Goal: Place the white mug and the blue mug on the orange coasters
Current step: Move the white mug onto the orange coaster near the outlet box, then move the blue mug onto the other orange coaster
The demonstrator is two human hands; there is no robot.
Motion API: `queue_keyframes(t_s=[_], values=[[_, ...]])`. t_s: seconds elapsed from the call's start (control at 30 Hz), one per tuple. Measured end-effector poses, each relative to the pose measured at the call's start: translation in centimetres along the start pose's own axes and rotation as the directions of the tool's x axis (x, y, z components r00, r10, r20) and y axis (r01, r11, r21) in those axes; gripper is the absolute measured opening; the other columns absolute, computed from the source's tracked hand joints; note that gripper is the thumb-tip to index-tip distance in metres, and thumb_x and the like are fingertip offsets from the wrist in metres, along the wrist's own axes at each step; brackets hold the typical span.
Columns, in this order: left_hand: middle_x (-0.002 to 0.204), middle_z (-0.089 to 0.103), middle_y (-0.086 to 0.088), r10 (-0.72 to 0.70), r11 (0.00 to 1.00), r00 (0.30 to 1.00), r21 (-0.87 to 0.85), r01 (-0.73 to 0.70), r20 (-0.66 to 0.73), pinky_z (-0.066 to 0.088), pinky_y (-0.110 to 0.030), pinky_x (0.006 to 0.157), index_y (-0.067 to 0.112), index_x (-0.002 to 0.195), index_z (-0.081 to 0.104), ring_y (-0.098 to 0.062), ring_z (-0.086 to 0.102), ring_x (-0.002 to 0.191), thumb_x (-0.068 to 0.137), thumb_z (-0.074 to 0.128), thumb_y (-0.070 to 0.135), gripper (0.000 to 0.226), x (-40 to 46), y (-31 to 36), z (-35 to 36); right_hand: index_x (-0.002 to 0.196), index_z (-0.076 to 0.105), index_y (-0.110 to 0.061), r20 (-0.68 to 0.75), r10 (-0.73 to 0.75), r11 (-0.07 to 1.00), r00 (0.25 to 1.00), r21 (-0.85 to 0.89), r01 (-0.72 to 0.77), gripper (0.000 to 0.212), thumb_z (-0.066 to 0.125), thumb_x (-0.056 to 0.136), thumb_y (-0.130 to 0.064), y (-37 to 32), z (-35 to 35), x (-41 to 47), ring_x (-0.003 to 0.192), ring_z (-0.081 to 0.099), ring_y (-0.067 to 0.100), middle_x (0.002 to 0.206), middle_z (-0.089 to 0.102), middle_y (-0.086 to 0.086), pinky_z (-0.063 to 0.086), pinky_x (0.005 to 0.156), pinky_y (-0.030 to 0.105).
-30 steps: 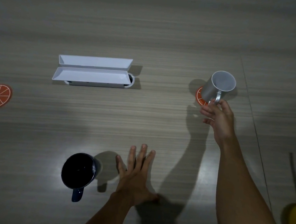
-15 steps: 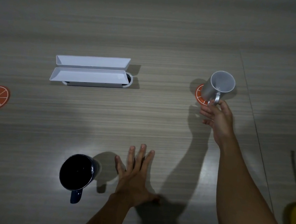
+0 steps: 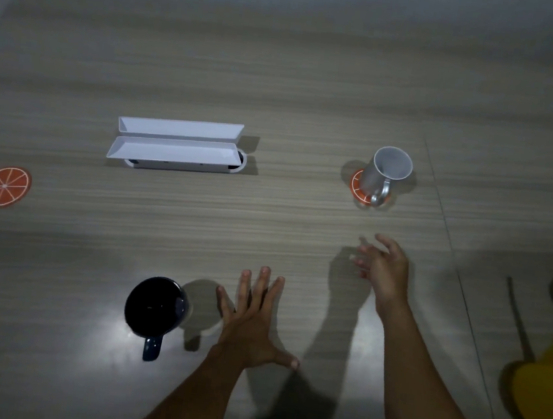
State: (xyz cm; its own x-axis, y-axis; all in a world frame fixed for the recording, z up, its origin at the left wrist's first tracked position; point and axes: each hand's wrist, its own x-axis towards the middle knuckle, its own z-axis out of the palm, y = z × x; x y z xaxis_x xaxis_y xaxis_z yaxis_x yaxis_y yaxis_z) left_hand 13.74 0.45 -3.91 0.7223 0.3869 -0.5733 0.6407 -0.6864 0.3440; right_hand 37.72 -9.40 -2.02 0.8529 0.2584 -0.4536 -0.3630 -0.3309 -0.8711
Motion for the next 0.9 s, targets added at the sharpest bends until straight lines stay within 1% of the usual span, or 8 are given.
queue_keyframes(t_s=[0.07, 0.2, 0.33, 0.4, 0.5, 0.63, 0.73, 0.9], values=[[0.154, -0.047, 0.004, 0.025, 1.000, 1.000, 0.016, -0.025, -0.004, -0.024, -0.074, 0.106, 0.038, 0.148, -0.030, -0.033, -0.046, 0.139, 0.048, 0.064, 0.090, 0.147, -0.2, -0.3, -0.1, 0.105, 0.069, -0.036, 0.025, -0.038, 0.984, 0.999, -0.175, 0.041, 0.026, 0.068, 0.087, -0.018, 2.2, 0.2, -3.0, 0.095, 0.074, 0.034, 0.103, 0.077, 0.009, 0.054, 0.078, 0.039], [0.162, -0.032, 0.005, 0.118, 0.991, 0.991, 0.071, -0.114, -0.061, -0.016, -0.066, 0.115, 0.035, 0.154, -0.015, -0.027, -0.033, 0.147, 0.064, 0.061, 0.083, 0.128, -1.9, -1.8, -0.2, 0.125, 0.068, -0.009, 0.152, -0.164, 0.860, 0.975, -0.462, 0.217, 0.033, 0.062, 0.093, -0.003, 4.9, 1.7, -10.3, 0.120, 0.062, 0.026, 0.129, 0.068, 0.012, 0.041, 0.101, 0.026], [0.166, -0.019, 0.007, 0.197, 0.974, 0.976, 0.131, -0.184, -0.094, -0.006, -0.051, 0.123, 0.034, 0.156, -0.005, -0.020, -0.018, 0.153, 0.080, 0.057, 0.070, 0.105, -5.3, -4.5, 0.6, 0.134, 0.060, -0.007, 0.304, -0.225, 0.697, 0.926, -0.613, 0.371, 0.040, 0.060, 0.094, -0.008, 8.4, 3.2, -15.6, 0.145, 0.040, 0.030, 0.151, 0.050, 0.013, 0.031, 0.120, 0.037], [0.167, -0.012, 0.006, 0.228, 0.971, 0.964, 0.109, -0.214, -0.134, -0.004, -0.048, 0.123, 0.031, 0.157, 0.001, -0.018, -0.012, 0.154, 0.086, 0.053, 0.065, 0.095, -7.2, -5.6, 1.6, 0.144, 0.050, -0.008, 0.381, -0.248, 0.584, 0.891, -0.675, 0.451, 0.050, 0.058, 0.096, -0.017, 10.4, 3.7, -17.3, 0.153, 0.023, 0.034, 0.164, 0.031, 0.015, 0.019, 0.125, 0.045], [0.168, -0.002, 0.007, 0.274, 0.962, 0.942, 0.038, -0.271, -0.193, -0.001, -0.046, 0.125, 0.028, 0.157, 0.010, -0.015, -0.008, 0.154, 0.091, 0.049, 0.057, 0.082, -9.6, -7.4, 3.6, 0.160, 0.012, -0.017, 0.471, -0.192, 0.392, 0.861, -0.768, 0.507, 0.074, 0.043, 0.099, -0.045, 12.7, 3.8, -19.7, 0.157, -0.009, 0.030, 0.169, -0.008, 0.006, -0.002, 0.126, 0.049], [0.160, 0.027, 0.014, 0.217, 0.913, 0.928, -0.273, -0.303, -0.303, 0.013, -0.034, 0.124, 0.029, 0.151, 0.034, -0.007, 0.017, 0.150, 0.089, 0.053, 0.044, 0.066, -12.2, -9.9, 4.8, 0.161, -0.003, -0.022, 0.494, -0.193, 0.311, 0.848, -0.789, 0.530, 0.081, 0.036, 0.099, -0.057, 13.6, 3.3, -20.4, 0.155, -0.018, 0.026, 0.169, -0.017, 0.008, -0.008, 0.126, 0.048], [0.139, 0.058, 0.008, 0.006, 0.756, 0.921, -0.601, -0.259, -0.389, 0.040, -0.028, 0.112, 0.033, 0.126, 0.059, -0.006, 0.048, 0.133, 0.090, 0.068, 0.017, 0.041, -13.7, -10.9, 4.7, 0.161, -0.002, -0.023, 0.479, -0.182, 0.298, 0.859, -0.805, 0.513, 0.081, 0.038, 0.099, -0.056, 13.6, 3.4, -20.4, 0.156, -0.018, 0.026, 0.170, -0.016, 0.007, -0.008, 0.125, 0.048], [0.106, 0.076, -0.008, -0.374, 0.308, 0.883, -0.936, -0.171, -0.284, 0.051, -0.047, 0.100, 0.012, 0.108, 0.055, -0.025, 0.072, 0.103, 0.091, 0.069, 0.008, 0.022, -14.8, -12.7, 3.1, 0.161, 0.003, -0.016, 0.419, -0.193, 0.347, 0.887, -0.816, 0.461, 0.076, 0.041, 0.102, -0.045, 13.6, 4.8, -21.6, 0.156, -0.013, 0.031, 0.170, -0.010, 0.013, -0.005, 0.125, 0.054]])
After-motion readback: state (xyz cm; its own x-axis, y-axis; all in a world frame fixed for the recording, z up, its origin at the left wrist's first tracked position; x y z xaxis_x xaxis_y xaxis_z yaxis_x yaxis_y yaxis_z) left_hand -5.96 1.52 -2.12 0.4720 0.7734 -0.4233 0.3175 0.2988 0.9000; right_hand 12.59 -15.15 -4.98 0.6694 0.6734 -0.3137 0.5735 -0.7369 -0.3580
